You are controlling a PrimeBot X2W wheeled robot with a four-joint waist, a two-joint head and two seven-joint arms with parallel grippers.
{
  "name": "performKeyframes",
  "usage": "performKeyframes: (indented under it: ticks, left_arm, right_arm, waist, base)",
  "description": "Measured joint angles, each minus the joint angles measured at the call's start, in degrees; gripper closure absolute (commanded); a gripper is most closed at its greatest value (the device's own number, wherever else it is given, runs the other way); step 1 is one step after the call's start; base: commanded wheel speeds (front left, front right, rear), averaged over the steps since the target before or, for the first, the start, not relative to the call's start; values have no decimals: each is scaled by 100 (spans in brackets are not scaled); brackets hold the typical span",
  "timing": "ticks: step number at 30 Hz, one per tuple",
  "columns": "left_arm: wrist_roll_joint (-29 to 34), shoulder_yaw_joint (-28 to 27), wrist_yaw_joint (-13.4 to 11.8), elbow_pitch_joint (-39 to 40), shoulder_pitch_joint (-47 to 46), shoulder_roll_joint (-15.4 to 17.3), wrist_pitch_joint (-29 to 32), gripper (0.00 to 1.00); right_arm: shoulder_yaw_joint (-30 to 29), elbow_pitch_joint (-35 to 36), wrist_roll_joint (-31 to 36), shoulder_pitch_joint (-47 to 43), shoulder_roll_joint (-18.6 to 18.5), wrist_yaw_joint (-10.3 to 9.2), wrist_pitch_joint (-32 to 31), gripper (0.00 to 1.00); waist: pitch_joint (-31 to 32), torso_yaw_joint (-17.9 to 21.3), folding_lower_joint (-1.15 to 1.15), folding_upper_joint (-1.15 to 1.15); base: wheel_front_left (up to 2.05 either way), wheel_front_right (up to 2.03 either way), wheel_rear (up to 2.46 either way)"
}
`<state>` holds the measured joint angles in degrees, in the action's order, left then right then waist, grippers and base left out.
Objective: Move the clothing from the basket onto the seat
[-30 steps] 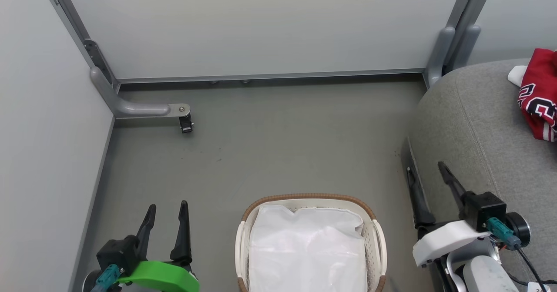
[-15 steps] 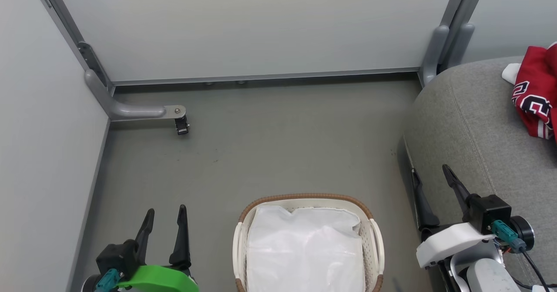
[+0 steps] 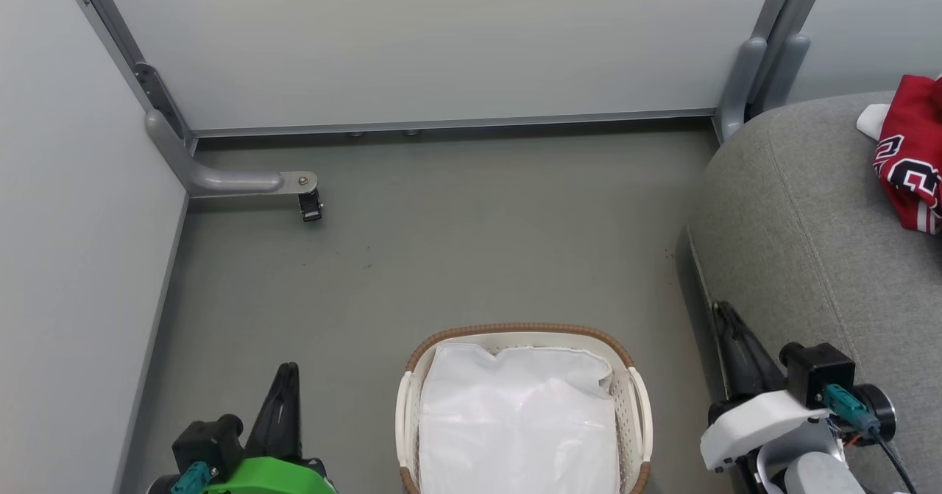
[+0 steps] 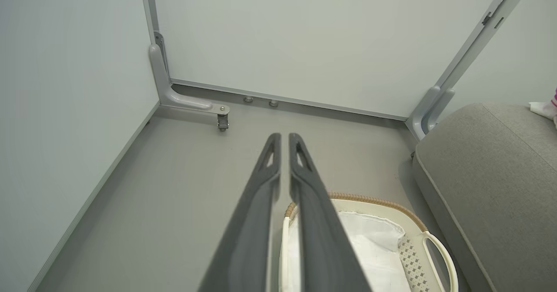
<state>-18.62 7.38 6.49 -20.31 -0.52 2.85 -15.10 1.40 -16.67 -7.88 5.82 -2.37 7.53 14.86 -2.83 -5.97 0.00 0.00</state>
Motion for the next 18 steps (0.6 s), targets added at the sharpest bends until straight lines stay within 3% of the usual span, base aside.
performKeyframes:
  ticks: [18]
  left_arm:
    - [-1653,-210,5,56,-2,11,421,100]
  right_arm:
    - [-158,-29,-1817,-52,11,0,-479,100]
  waist:
    - [37,83,0,0]
  base:
    - [0,0,0]
